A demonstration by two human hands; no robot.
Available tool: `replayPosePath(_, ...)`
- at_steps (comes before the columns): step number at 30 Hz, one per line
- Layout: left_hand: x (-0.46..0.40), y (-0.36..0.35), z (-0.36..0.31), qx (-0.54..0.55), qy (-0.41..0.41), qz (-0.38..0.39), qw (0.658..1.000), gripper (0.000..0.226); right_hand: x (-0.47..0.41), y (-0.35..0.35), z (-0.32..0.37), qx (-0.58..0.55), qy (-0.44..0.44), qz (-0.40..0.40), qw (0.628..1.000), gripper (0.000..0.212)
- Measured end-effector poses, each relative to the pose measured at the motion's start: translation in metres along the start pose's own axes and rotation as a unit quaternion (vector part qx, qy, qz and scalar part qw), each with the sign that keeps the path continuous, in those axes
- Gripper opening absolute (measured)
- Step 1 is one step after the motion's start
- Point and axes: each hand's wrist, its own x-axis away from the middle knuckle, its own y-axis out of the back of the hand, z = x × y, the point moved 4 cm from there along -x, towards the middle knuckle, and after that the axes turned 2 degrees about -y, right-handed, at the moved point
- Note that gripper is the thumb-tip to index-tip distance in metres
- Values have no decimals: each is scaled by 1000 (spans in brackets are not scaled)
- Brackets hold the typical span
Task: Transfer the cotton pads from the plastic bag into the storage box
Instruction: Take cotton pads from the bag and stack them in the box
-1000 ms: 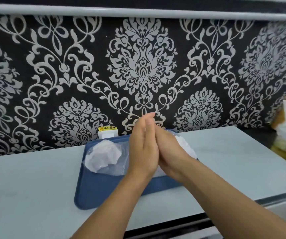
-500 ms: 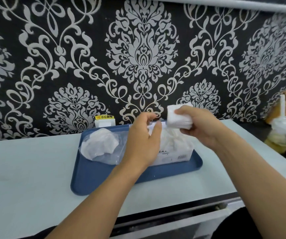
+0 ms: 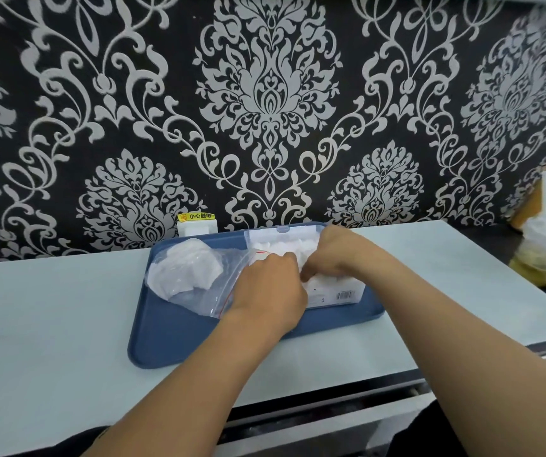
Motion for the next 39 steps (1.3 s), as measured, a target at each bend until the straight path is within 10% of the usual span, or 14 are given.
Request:
replayPosePath(7,1,-4,-6,10,-34,-7,999,21,-2,-3,-2,141,-25,-117,983,31)
replayPosePath(15,-1,-5,-3,7,-42,-9,999,25,30,44,-10,-71,152,-185,968,11)
replayPosePath(20,-2,-5,-2,24,-26,-8,999,26,33,18,5,-56,210,-3,976,48)
replayPosePath(25,-1,0,-3,50,-36,-10,998,21,26,-10,9,87,127,128,980,26)
replayPosePath(39,-5,-4,1,7,-24,16,1000,17,26,-18,0,83,73,167,980,28)
